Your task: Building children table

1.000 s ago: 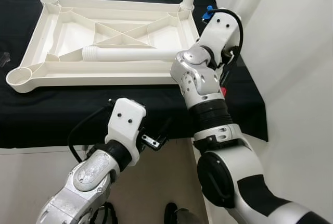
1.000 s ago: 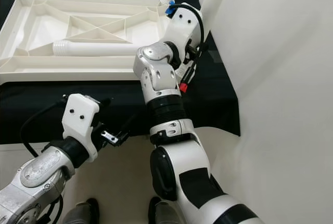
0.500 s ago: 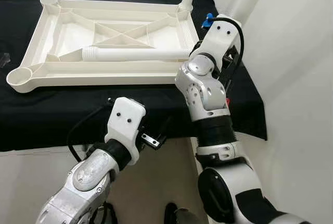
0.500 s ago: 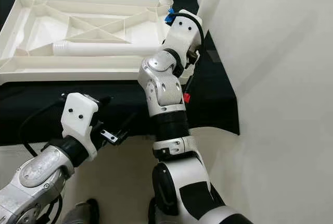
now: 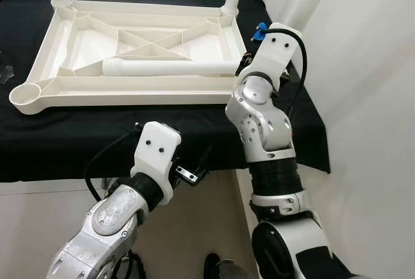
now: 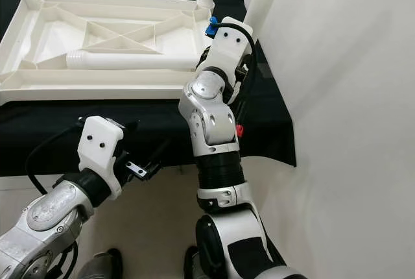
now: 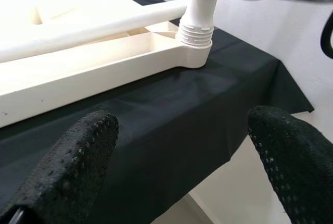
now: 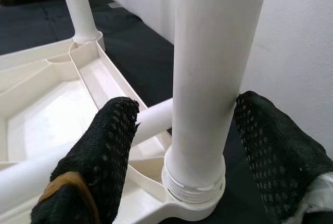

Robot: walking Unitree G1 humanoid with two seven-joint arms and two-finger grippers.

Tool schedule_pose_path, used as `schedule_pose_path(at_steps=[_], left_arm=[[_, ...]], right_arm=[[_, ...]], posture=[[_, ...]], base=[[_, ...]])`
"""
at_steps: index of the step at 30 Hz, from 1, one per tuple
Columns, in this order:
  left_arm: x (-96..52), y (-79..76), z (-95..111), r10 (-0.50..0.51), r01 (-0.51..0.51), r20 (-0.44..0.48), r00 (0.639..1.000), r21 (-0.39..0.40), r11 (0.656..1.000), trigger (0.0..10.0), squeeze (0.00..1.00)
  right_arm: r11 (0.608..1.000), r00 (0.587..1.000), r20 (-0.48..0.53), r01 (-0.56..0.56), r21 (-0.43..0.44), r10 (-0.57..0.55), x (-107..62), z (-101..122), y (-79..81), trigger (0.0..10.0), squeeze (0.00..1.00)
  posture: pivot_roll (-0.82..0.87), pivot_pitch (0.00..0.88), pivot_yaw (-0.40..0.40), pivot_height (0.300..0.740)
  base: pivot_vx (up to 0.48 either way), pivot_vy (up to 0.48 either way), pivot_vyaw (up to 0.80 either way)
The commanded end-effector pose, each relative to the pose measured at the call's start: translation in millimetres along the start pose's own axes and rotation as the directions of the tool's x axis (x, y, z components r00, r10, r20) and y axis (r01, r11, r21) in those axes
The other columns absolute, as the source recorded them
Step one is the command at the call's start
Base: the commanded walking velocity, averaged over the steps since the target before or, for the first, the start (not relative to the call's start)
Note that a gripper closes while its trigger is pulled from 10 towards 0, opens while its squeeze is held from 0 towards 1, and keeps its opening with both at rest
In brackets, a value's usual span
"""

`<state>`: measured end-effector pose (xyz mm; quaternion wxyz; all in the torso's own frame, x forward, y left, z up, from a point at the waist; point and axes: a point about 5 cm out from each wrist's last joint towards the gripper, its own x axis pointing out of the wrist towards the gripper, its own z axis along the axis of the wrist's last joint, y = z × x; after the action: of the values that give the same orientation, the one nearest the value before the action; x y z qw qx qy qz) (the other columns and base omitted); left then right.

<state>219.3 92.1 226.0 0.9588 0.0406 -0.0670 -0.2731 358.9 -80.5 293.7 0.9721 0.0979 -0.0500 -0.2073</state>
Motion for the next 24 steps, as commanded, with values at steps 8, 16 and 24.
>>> schedule_pose_path(at_steps=[8,16,24], left_arm=[[-1.7,-0.1,-2.6,-0.001,0.001,-0.007,1.000,0.007,1.000,10.0,0.00],[-2.1,0.9,-2.6,-0.002,0.002,-0.006,1.000,0.008,1.000,10.0,0.00],[-1.6,0.9,-2.2,-0.003,0.003,-0.004,1.000,0.008,1.000,10.0,0.00]], right_arm=[[0.999,1.000,-0.005,0.002,-0.040,-0.002,-1.1,-5.8,-13.2,10.0,0.00],[0.996,0.999,-0.016,-0.051,-0.076,0.050,-4.4,-8.9,-27.1,10.0,0.00],[0.985,0.996,-0.006,-0.091,-0.149,0.091,-4.3,-12.3,-47.3,10.0,0.00]], posture=[[0.06,0.222,-0.139,0.740],[0.05,0.227,-0.136,0.740],[0.04,0.230,-0.134,0.740]], base=[[0.000,0.000,0.00],[0.000,0.000,0.00],[0.000,0.000,0.00]])
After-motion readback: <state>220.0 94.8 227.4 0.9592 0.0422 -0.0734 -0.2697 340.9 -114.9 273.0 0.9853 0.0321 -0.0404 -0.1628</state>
